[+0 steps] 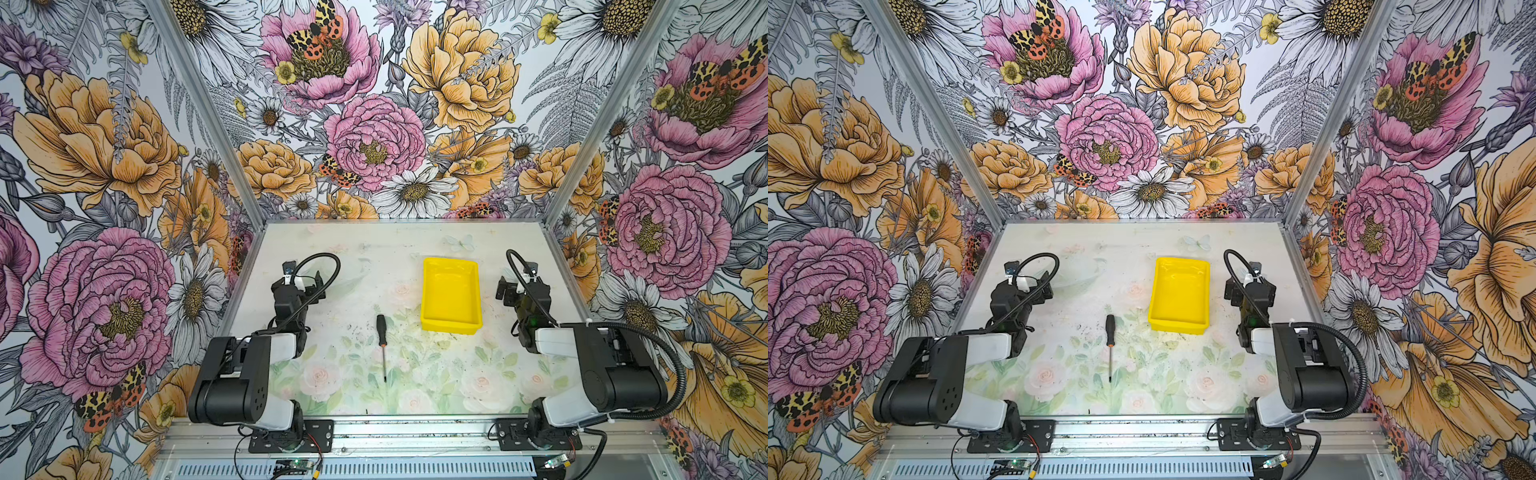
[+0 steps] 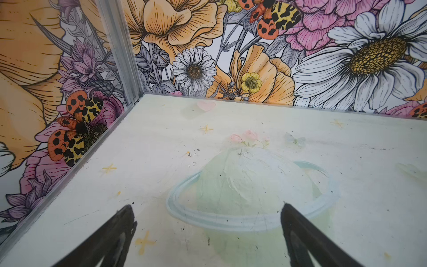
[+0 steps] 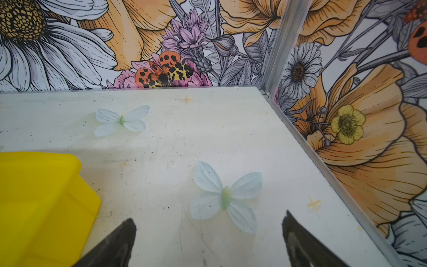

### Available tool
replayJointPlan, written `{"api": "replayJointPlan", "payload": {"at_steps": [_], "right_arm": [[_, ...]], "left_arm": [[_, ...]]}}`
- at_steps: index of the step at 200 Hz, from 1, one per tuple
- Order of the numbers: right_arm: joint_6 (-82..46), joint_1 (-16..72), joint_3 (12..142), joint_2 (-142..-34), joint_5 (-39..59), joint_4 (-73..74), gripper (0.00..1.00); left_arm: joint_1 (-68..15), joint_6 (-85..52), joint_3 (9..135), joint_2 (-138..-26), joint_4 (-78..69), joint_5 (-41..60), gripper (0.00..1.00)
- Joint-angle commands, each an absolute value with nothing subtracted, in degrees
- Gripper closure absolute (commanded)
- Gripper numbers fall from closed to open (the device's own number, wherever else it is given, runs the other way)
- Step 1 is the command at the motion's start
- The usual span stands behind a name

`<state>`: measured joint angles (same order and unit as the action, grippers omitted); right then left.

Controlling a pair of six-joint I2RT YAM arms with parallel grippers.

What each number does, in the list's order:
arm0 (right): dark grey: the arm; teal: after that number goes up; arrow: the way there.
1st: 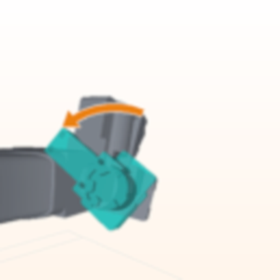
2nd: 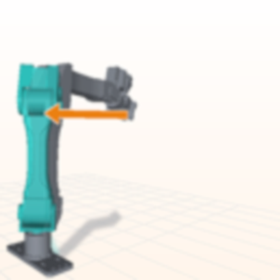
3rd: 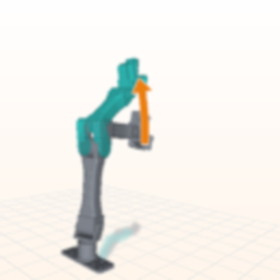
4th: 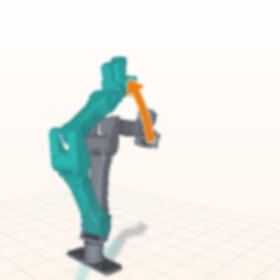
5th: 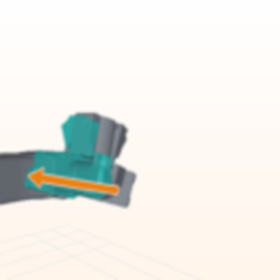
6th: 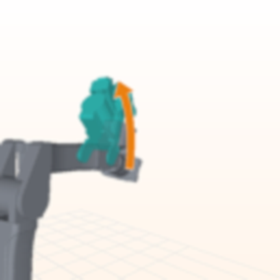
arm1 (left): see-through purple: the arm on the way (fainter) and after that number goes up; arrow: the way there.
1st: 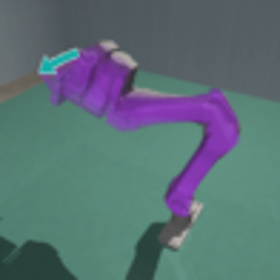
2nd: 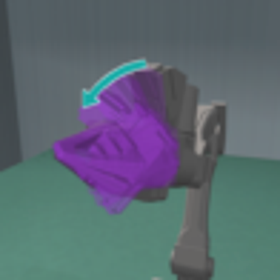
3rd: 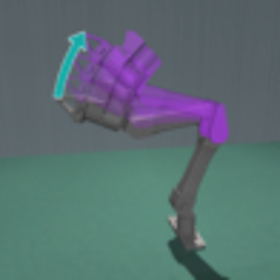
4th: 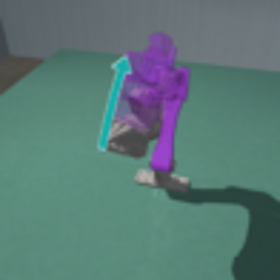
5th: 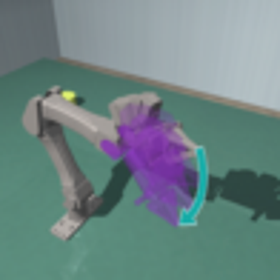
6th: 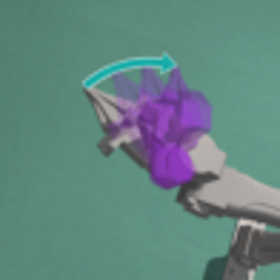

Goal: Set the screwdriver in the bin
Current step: 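Move the left gripper over the screwdriver handle while the right arm reaches toward the bin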

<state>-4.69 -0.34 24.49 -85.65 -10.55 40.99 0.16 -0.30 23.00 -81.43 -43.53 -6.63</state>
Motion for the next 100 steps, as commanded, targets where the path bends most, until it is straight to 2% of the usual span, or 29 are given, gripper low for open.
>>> {"api": "replayJointPlan", "payload": {"at_steps": [1,70,100], "right_arm": [[-4.7,0.0,27.5,-82.3,-8.7,35.4,0.00],[-7.2,5.7,32.1,-68.3,-15.7,15.1,0.01],[-13.2,10.3,40.2,-66.3,-20.6,-3.7,0.00]], "left_arm": [[0.7,-2.3,25.4,-76.9,-34.9,-7.3,0.01],[-0.6,-14.8,31.2,-58.7,-4.8,-9.8,0.01],[-4.0,-18.4,32.0,-52.9,4.3,-10.4,0.01]]}}
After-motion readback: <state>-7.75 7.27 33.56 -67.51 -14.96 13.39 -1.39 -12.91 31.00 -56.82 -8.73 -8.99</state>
